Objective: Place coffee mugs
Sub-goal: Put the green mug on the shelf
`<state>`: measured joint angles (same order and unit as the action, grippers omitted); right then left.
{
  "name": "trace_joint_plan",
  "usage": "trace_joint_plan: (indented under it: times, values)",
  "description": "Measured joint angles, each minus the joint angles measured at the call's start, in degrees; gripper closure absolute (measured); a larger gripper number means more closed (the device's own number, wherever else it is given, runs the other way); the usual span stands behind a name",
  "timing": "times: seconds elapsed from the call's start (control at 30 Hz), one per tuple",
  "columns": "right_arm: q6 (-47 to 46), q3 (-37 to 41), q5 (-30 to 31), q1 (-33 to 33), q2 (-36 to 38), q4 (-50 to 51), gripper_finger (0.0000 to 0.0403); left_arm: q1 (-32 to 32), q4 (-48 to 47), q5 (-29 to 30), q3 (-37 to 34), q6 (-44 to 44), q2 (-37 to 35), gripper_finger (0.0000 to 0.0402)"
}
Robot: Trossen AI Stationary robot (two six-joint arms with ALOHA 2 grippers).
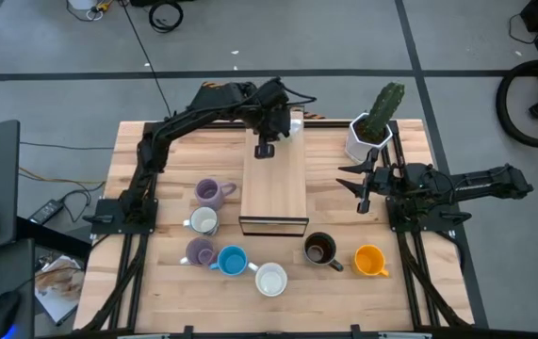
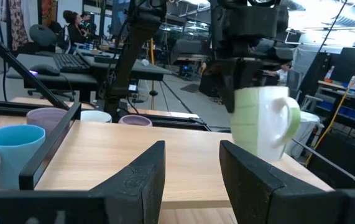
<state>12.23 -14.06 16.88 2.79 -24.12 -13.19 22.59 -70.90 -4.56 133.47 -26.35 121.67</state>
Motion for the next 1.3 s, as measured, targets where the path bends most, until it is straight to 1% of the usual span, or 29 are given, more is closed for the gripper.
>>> trace_joint_plan:
  times: [0.37, 0.6, 0.8, 0.93, 1.13, 1.3]
  values:
    - [-0.02, 0.0, -0.04, 0.01, 0.0, -0.02, 0.0245, 0.02, -4.21, 0.4, 0.21, 1.72, 1.03, 0.037]
    - [-0.02, 0.0, -0.07, 0.02, 0.0, -0.02, 0.0245, -0.41, -2.32, -0.1, 0.14, 0.17, 1.98, 0.0352]
    - [-0.02, 0.0, -0.07, 0.0, 0.0, -0.01, 0.0245, -0.52, -1.46, 1.57, -0.07, -1.04, 2.28, 0.0343]
    - [-0.02, 0.0, -0.07, 0.02, 0.0, 0.0, 0.0245, -1.25, 0.31, 4.6, -0.07, -2.32, 2.27, 0.0322]
    - [-0.02, 0.0, -0.07, 0.02, 0.0, 0.0, 0.0245, -1.99, 2.58, 5.11, -0.07, -4.34, 2.27, 0.0277]
    - [-0.02, 0.0, -0.07, 0.02, 0.0, 0.1, 0.0245, -1.99, 5.22, 5.07, -0.07, -4.77, 2.27, 0.0261]
